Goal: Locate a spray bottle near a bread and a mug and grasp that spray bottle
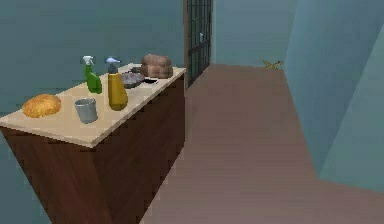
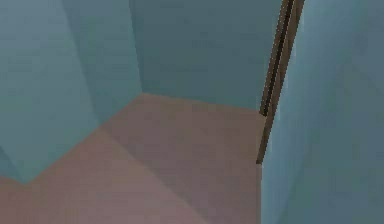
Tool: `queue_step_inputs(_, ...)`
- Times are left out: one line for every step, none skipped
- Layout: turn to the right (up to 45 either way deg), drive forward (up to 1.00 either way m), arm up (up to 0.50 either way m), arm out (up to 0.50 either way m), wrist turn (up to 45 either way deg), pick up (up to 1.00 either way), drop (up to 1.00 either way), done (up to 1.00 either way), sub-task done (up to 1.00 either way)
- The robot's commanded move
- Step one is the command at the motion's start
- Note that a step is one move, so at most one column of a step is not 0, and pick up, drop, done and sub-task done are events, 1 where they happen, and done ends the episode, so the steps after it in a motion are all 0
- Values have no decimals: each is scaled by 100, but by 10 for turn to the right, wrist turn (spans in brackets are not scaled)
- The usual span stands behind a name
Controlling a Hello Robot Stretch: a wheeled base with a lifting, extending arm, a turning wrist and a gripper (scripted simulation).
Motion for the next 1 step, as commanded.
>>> queue_step_inputs(30, 0, 0, 0, 0, 0, 0, 0, 0)
